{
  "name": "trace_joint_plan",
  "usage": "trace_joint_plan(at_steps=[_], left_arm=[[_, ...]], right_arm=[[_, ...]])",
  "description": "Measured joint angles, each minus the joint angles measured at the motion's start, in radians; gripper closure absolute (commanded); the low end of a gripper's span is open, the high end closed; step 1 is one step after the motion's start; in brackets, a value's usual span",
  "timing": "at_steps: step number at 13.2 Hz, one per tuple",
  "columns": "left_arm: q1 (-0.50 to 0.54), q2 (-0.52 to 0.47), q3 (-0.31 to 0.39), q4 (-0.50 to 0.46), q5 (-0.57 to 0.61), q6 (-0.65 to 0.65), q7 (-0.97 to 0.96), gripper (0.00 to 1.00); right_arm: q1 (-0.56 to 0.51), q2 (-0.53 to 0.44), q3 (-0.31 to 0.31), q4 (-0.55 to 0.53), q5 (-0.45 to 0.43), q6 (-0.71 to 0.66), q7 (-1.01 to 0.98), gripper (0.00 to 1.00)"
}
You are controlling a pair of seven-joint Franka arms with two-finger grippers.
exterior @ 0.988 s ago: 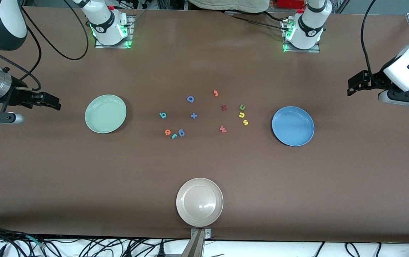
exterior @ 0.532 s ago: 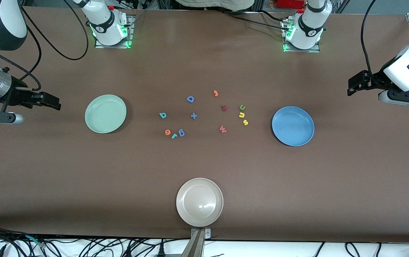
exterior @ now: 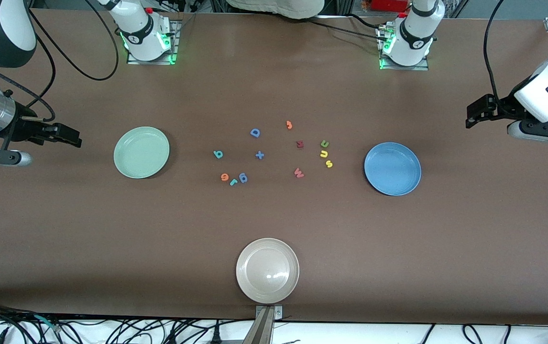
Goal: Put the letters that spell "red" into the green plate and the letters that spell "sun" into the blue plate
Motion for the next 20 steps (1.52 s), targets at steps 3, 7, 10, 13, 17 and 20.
trace_joint_plan(at_steps=[3,7,10,13,17,20], left_arm=[[0.0,0.0,0.0,0.0,0.0,0.0,0.0,0.0],[0.0,0.0,0.0,0.0,0.0,0.0,0.0,0.0],[0.0,0.0,0.001,0.0,0.0,0.0,0.0,0.0],[0.0,0.0,0.001,0.0,0.0,0.0,0.0,0.0],[0.0,0.0,0.003,0.0,0.0,0.0,0.0,0.0],[0.0,0.0,0.003,0.0,0.0,0.0,0.0,0.0]], right_arm=[[0.0,0.0,0.0,0.0,0.0,0.0,0.0,0.0],[0.0,0.0,0.0,0.0,0.0,-0.017,0.0,0.0],[0.0,0.0,0.0,0.0,0.0,-0.02,0.0,0.0],[0.0,0.0,0.0,0.0,0.0,-0.02,0.0,0.0],[0.0,0.0,0.001,0.0,0.0,-0.024,0.0,0.0],[0.001,0.0,0.001,0.0,0.0,-0.026,0.0,0.0]])
